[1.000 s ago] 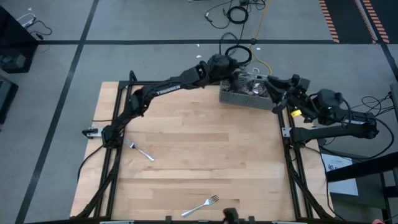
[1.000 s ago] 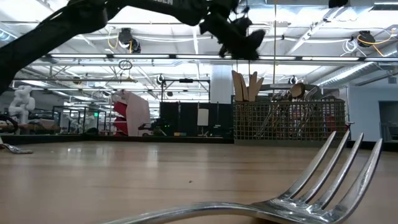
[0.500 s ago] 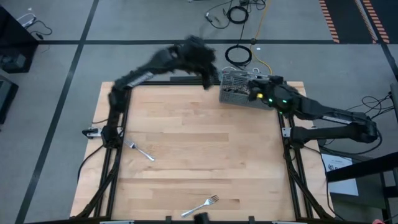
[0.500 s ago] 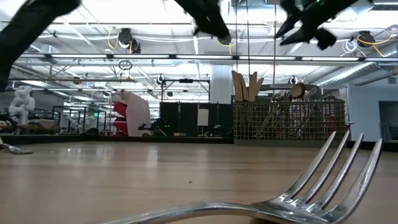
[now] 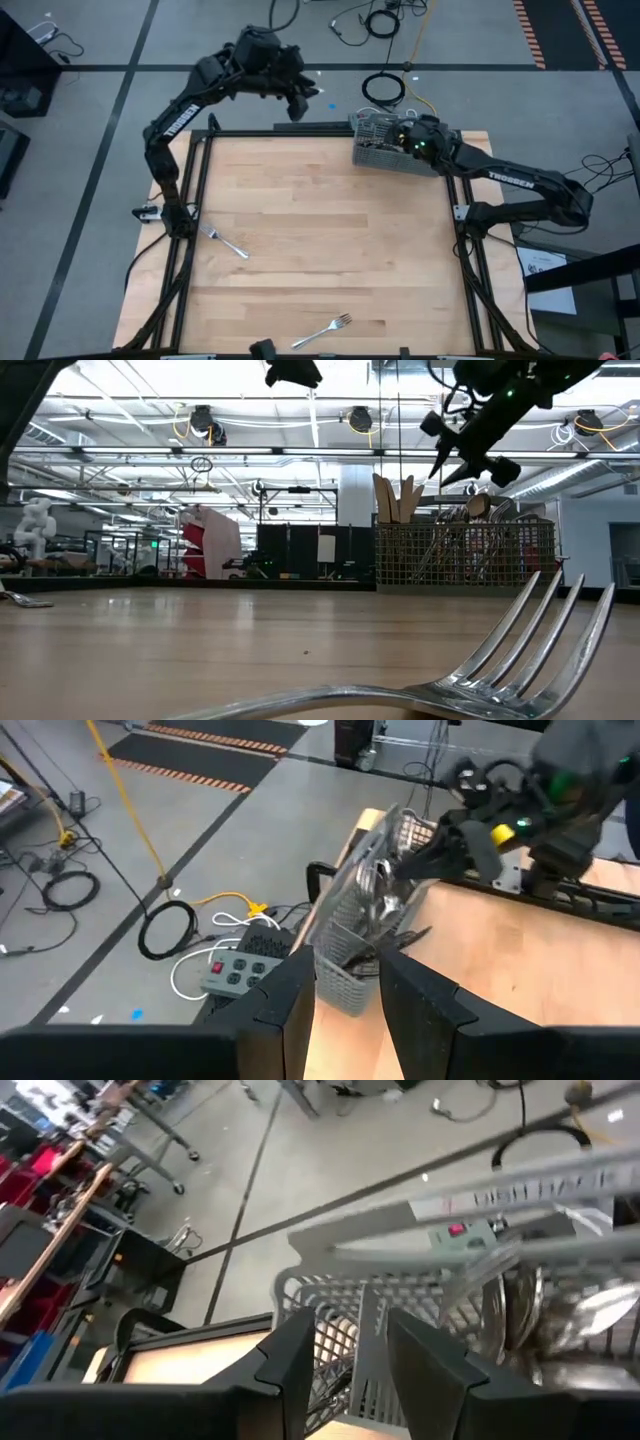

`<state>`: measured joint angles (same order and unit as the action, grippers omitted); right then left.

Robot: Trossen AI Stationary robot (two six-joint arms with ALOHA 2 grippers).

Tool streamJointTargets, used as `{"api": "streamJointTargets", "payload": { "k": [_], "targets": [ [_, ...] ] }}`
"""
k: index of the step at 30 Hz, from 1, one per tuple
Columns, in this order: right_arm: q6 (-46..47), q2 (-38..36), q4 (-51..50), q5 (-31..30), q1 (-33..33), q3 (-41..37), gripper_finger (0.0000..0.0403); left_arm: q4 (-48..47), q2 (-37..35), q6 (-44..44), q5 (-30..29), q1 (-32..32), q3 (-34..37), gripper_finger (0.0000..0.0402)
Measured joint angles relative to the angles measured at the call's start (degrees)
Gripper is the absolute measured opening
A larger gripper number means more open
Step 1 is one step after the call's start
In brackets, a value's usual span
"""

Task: Sort silverware
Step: Adjust the silver fork into the silverware basket

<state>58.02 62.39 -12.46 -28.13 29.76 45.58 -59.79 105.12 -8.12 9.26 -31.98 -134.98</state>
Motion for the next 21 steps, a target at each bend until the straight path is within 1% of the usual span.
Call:
{"api": "streamJointTargets", "payload": {
  "k": [10,16,21],
  "targets": [
    [7.87,4.56,-0.4,3.07,1.75,0.0,0.0116,-1.44,-0.06,-1.81,-0.02,-0.2,0.39,0.0121],
    [10.35,5.53,-0.91,3.15,1.79,0.0,0.0116,-1.48,-0.06,-3.29,-0.07,-0.4,0.39,0.0121],
    [12.2,5.53,-4.14,1.8,1.91,0.0,0.0116,-1.77,-0.06,-4.35,0.26,-0.68,0.39,0.0121]
  ]
}}
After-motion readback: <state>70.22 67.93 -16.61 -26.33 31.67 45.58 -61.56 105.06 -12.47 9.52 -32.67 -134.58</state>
